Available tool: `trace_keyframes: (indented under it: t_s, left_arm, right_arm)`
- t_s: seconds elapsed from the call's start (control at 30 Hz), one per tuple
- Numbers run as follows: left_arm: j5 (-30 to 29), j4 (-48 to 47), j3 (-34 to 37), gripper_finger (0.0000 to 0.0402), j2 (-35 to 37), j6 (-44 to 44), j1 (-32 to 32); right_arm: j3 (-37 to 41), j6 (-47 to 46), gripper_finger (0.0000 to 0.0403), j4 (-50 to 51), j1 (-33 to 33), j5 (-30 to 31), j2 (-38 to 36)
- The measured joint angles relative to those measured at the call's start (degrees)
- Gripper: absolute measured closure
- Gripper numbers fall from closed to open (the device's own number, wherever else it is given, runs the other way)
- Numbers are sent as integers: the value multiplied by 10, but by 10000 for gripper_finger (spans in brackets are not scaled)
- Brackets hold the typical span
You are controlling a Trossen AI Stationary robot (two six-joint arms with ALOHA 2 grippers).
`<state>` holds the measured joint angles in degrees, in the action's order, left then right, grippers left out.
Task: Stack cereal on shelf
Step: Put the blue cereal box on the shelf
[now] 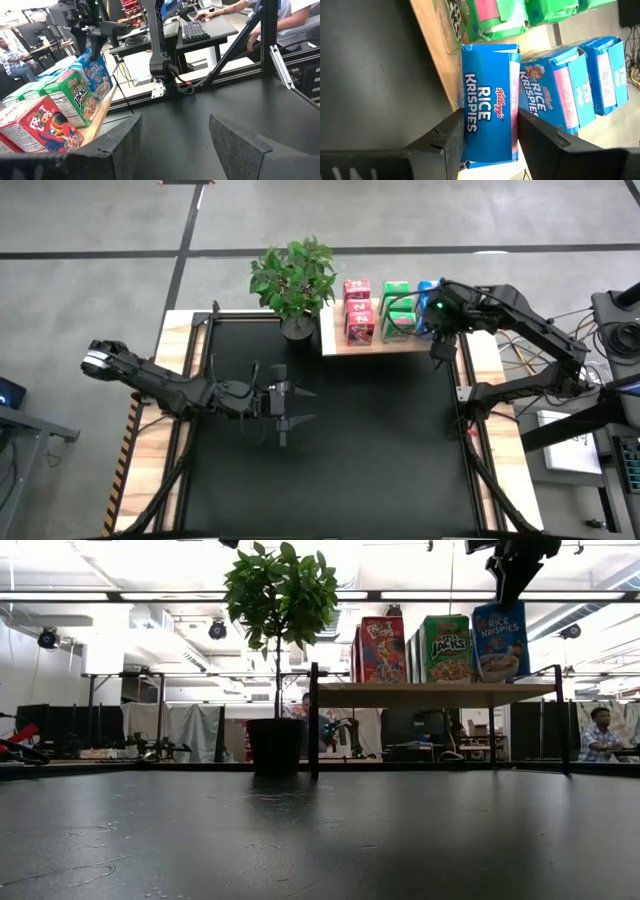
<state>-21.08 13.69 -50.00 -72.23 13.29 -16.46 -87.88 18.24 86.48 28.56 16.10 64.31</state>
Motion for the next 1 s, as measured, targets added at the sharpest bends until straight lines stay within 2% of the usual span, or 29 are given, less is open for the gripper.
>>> trace_keyframes:
  t_s: [0.43, 1.0]
  left_arm:
    - [0, 0, 0, 187, 0, -3, 0]
    - [0, 0, 0, 187, 0, -3, 0]
  right_arm:
    - [0, -2, 218, 0, 0, 5, 0]
    - [9, -25, 234, 4, 0, 4, 15]
